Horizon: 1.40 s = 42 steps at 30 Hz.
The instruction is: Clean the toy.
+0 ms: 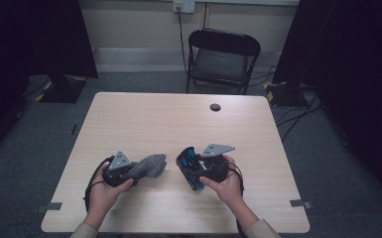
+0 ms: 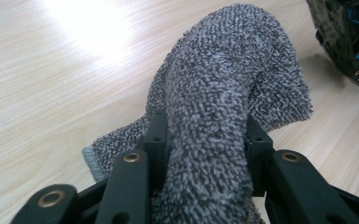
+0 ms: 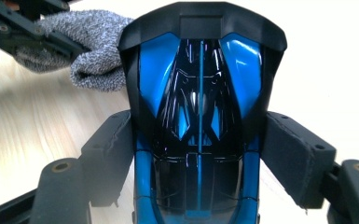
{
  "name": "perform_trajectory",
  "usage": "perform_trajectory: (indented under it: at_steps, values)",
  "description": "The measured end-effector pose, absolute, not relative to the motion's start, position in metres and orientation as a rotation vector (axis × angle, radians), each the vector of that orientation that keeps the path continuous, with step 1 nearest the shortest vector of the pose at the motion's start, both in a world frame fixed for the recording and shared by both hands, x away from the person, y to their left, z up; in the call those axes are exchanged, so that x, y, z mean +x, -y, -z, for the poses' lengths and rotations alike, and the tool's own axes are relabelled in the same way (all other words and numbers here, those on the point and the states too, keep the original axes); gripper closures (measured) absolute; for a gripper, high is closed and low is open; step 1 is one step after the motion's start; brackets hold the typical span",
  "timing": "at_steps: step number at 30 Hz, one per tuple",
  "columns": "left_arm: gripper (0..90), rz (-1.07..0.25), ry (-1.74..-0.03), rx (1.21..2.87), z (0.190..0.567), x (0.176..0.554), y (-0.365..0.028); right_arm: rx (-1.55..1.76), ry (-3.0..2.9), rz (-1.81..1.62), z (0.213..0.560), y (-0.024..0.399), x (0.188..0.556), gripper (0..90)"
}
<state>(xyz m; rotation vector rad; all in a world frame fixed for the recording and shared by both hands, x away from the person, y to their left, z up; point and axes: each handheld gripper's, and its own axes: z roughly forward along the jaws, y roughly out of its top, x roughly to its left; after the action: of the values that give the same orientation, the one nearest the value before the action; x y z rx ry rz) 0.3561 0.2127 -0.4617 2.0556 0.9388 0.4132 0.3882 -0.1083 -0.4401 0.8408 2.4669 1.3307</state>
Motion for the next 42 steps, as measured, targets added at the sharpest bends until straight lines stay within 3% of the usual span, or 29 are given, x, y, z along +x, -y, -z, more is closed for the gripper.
perform_trajectory:
  at_steps: [8,9,10,11,13,15,18,19,21,24,42]
  values:
    - [63.2,-0.426,-0.927,2.084,0.467,0.355,-0.212,0.845,-2.558,-1.185,0.466,0.097,0.395,28.8]
    - [63.2,-0.414,-0.933,2.077,0.468,0.355,-0.212,0.832,-2.560,-1.195,0.468,0.097,0.394,84.1]
    - [63.2,-0.415,-0.935,2.079,0.468,0.355,-0.212,0.791,-2.546,-1.341,0.463,0.104,0.394,90.0]
    - [63.2,-0.412,-0.936,2.080,0.469,0.356,-0.212,0.827,-2.540,-1.378,0.458,0.105,0.396,90.0]
    - [63.1,-0.414,-0.934,2.093,0.471,0.356,-0.211,0.787,-2.567,-1.243,0.456,0.100,0.397,72.3]
    - [63.0,-0.420,-0.925,2.104,0.472,0.356,-0.210,0.758,-2.550,-1.166,0.461,0.097,0.395,63.7]
    - [62.9,-0.416,-0.921,2.109,0.473,0.356,-0.209,0.796,-2.499,-1.234,0.460,0.091,0.390,37.4]
    - [62.9,-0.410,-0.927,2.104,0.473,0.356,-0.208,0.791,-2.512,-1.241,0.460,0.088,0.390,36.3]
    - [62.8,-0.406,-0.933,2.100,0.474,0.356,-0.208,0.760,-2.558,-1.190,0.465,0.081,0.390,23.6]
    - [62.7,-0.405,-0.926,2.105,0.474,0.355,-0.209,0.748,-2.575,-1.136,0.472,0.077,0.392,15.6]
    - [62.7,-0.400,-0.924,2.104,0.477,0.357,-0.212,0.746,-2.657,-1.072,0.495,0.054,0.407,14.2]
